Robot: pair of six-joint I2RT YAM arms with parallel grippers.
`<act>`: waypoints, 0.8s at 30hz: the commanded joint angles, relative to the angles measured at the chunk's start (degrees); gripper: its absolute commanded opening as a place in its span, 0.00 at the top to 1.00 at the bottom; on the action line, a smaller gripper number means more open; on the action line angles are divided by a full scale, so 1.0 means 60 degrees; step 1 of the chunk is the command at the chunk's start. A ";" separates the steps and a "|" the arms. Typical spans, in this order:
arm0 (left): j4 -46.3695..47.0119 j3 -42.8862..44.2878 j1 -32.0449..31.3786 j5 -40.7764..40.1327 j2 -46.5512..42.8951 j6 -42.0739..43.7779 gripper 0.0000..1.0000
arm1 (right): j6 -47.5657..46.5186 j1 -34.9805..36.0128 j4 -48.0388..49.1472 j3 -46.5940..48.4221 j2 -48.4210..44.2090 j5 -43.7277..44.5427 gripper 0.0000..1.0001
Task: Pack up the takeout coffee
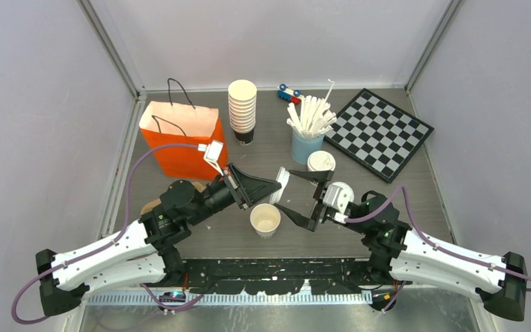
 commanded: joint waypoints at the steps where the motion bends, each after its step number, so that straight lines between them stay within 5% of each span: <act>1: 0.0722 -0.0040 0.0024 -0.0089 -0.0048 -0.0120 1.00 | 0.0062 0.0096 0.0811 0.0024 -0.0105 0.0261 0.13; 16: 0.0579 -0.0083 0.0024 -0.0515 -0.0176 -0.0134 0.97 | 0.0293 0.0095 0.0590 -0.0315 -0.0491 0.0618 0.21; 24: -0.1726 0.0600 0.0030 -0.1524 -0.0509 0.1238 0.28 | 0.1624 0.0087 -0.1217 -0.0080 -0.0799 0.1926 0.24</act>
